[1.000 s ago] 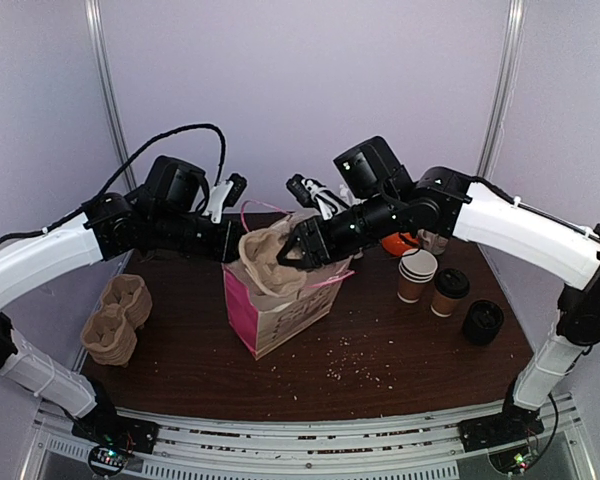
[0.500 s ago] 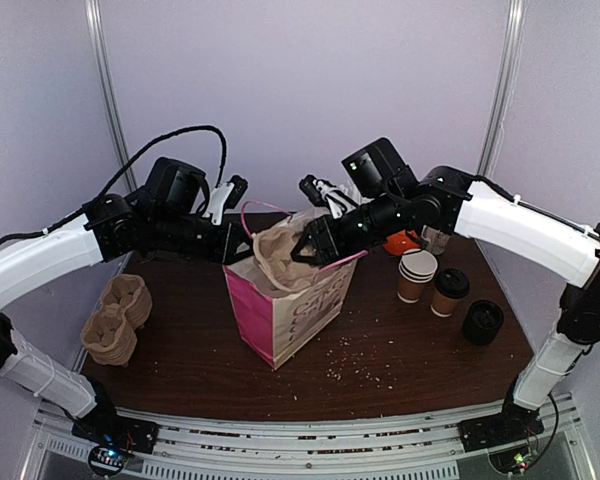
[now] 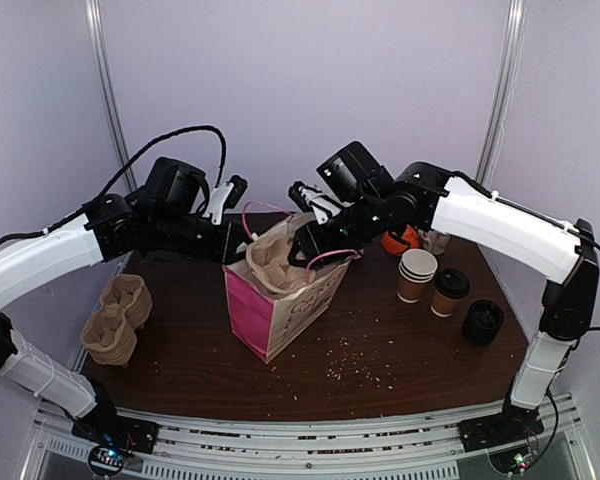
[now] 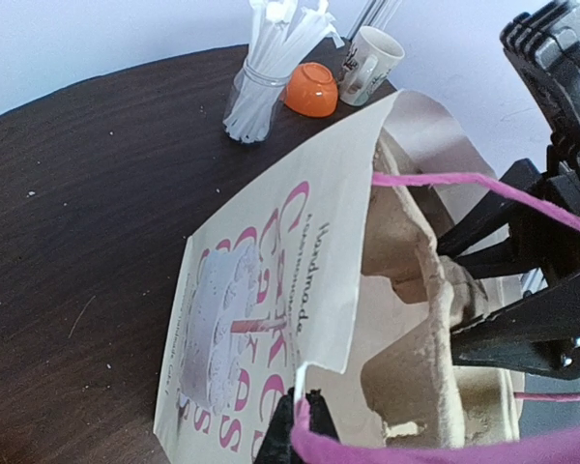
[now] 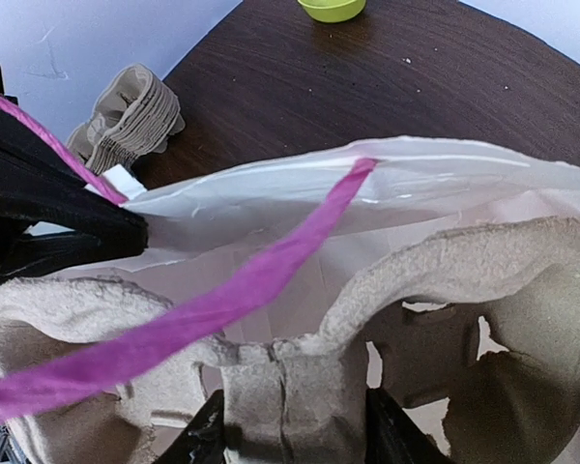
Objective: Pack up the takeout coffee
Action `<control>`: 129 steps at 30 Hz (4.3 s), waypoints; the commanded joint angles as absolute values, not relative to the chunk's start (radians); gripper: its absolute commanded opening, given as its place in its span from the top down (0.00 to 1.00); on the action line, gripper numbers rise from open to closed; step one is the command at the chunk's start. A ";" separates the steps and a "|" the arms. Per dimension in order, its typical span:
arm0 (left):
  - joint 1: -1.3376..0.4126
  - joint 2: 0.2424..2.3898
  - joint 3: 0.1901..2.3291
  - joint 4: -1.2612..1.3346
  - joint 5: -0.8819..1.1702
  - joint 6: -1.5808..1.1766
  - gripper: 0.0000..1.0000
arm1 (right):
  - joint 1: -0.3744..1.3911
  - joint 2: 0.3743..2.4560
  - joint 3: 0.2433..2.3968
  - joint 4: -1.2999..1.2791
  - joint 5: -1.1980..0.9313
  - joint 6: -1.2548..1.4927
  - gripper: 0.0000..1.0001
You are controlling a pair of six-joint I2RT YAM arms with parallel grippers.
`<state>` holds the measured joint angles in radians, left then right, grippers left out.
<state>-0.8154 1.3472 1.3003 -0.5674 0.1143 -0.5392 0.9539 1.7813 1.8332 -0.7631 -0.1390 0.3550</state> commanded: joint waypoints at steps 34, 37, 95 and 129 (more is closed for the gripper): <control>-0.825 1.452 1.381 -0.399 0.151 -0.645 0.77 | 0.956 1.766 1.665 -0.626 0.045 0.338 0.56; -0.826 1.451 1.392 -0.405 0.156 -0.621 0.69 | 0.949 1.758 1.666 -0.627 0.040 0.340 0.56; -0.842 1.438 1.373 -0.132 0.303 0.332 1.00 | 0.919 1.761 1.716 -0.659 -0.066 0.354 0.56; -0.842 1.473 1.439 -0.122 0.038 -0.195 1.00 | 0.918 1.556 1.469 -0.449 -0.085 0.367 0.56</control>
